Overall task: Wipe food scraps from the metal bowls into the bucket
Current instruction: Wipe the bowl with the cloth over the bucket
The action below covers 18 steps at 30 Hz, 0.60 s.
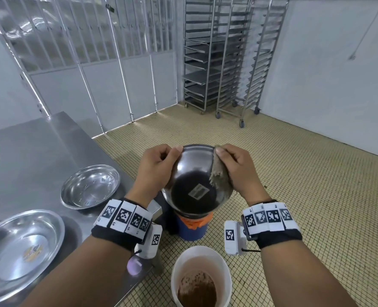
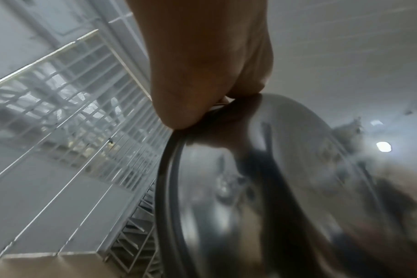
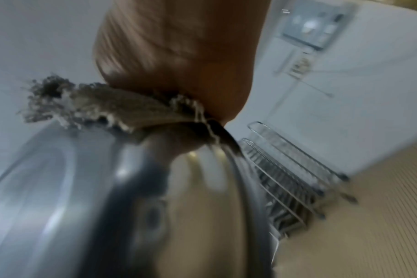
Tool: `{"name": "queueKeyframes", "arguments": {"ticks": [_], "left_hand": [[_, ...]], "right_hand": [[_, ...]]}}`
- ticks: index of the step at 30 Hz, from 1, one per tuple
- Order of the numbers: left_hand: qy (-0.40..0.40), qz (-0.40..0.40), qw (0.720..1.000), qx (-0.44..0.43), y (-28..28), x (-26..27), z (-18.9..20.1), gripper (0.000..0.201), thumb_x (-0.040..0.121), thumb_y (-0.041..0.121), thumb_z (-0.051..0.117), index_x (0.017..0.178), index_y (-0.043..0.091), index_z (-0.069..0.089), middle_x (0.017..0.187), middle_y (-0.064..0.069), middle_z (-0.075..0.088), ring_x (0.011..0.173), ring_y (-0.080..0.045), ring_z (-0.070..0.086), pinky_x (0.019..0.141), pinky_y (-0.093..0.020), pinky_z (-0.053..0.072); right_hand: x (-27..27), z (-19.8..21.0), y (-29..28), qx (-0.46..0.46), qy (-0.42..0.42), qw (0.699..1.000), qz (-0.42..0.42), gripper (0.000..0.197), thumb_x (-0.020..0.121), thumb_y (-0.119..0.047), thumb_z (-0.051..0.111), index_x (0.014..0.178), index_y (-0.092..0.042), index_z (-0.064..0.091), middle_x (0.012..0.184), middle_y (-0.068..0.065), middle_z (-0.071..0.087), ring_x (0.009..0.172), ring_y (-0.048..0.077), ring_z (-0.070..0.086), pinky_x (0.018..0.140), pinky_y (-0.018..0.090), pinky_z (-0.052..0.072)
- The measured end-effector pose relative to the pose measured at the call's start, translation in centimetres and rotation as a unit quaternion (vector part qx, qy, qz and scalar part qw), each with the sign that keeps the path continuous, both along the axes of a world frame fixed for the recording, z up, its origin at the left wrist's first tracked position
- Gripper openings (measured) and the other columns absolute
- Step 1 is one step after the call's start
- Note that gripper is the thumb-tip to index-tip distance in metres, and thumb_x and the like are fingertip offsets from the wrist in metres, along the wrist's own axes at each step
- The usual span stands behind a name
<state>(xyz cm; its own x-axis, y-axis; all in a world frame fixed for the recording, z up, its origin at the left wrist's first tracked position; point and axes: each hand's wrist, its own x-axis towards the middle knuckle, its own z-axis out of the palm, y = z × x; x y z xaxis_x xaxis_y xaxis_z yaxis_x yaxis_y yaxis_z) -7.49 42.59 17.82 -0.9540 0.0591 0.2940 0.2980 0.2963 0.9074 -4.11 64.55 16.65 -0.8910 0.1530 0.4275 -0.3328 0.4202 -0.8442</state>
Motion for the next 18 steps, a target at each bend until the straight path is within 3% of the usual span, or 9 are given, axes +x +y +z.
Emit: {"name": "queueKeyframes", "arguments": {"ticks": [3, 6, 8, 10, 13, 15, 18], "left_hand": [[-0.032, 0.033, 0.993, 0.107, -0.5, -0.1, 0.2, 0.041, 0.102, 0.037, 0.063, 0.071, 0.011, 0.065, 0.053, 0.004, 0.057, 0.050, -0.013, 0.053, 0.049, -0.026, 0.044], [-0.003, 0.024, 0.998, 0.058, -0.6, -0.1, -0.3, 0.041, 0.104, 0.035, 0.059, 0.072, 0.010, 0.063, 0.054, 0.006, 0.055, 0.050, -0.008, 0.048, 0.050, -0.021, 0.040], [0.025, -0.007, 0.999, -0.025, -0.7, -0.1, -0.4, 0.036, 0.103, 0.037, 0.060, 0.078, 0.012, 0.068, 0.061, 0.002, 0.061, 0.052, -0.006, 0.051, 0.053, -0.019, 0.043], [0.042, -0.053, 0.994, -0.090, -0.4, 0.0, -0.1, 0.031, 0.099, 0.040, 0.066, 0.078, 0.018, 0.070, 0.064, 0.001, 0.065, 0.054, -0.007, 0.058, 0.053, -0.017, 0.045], [0.046, -0.085, 0.987, -0.128, 0.5, 0.0, 0.6, 0.034, 0.095, 0.043, 0.069, 0.073, 0.017, 0.069, 0.064, 0.000, 0.067, 0.054, -0.010, 0.060, 0.053, -0.021, 0.046], [0.028, -0.061, 0.994, -0.090, 0.3, -0.2, 1.0, 0.037, 0.094, 0.044, 0.071, 0.071, 0.015, 0.069, 0.061, -0.001, 0.066, 0.050, -0.007, 0.057, 0.049, -0.018, 0.045], [-0.016, -0.005, 1.000, 0.015, -0.6, -0.7, 0.8, 0.040, 0.094, 0.042, 0.071, 0.068, 0.013, 0.066, 0.055, 0.002, 0.062, 0.049, -0.010, 0.057, 0.050, -0.023, 0.046]], "right_hand": [[0.1, -1.0, 0.5, -0.163, -0.007, 0.987, 0.010, 0.034, 0.098, -0.037, 0.058, 0.080, -0.009, 0.069, 0.078, 0.002, 0.064, 0.077, 0.019, 0.056, 0.079, 0.036, 0.044], [0.4, -1.8, 0.7, -0.174, -0.007, 0.985, 0.012, 0.046, 0.095, -0.042, 0.056, 0.084, 0.002, 0.063, 0.080, 0.012, 0.060, 0.077, 0.024, 0.054, 0.082, 0.040, 0.043], [0.5, -1.3, 0.8, -0.110, -0.006, 0.994, 0.007, 0.042, 0.093, -0.044, 0.055, 0.078, -0.008, 0.066, 0.071, 0.001, 0.060, 0.071, 0.019, 0.054, 0.075, 0.036, 0.043], [0.5, -0.3, 0.3, 0.028, -0.011, 0.999, 0.020, 0.032, 0.096, -0.043, 0.055, 0.074, -0.024, 0.068, 0.068, -0.011, 0.063, 0.067, 0.013, 0.056, 0.069, 0.032, 0.045], [0.4, 0.6, -0.7, 0.125, -0.008, 0.991, 0.042, 0.031, 0.100, -0.039, 0.056, 0.076, -0.024, 0.068, 0.070, -0.006, 0.065, 0.069, 0.014, 0.061, 0.067, 0.036, 0.051], [0.4, 0.2, -0.8, 0.085, -0.005, 0.996, 0.037, 0.033, 0.098, -0.045, 0.055, 0.077, -0.023, 0.069, 0.070, -0.005, 0.065, 0.068, 0.016, 0.060, 0.067, 0.034, 0.050], [0.6, -1.3, 0.1, -0.064, -0.011, 0.998, 0.023, 0.043, 0.091, -0.053, 0.054, 0.075, -0.014, 0.064, 0.068, -0.002, 0.059, 0.065, 0.015, 0.052, 0.068, 0.034, 0.043]]}}
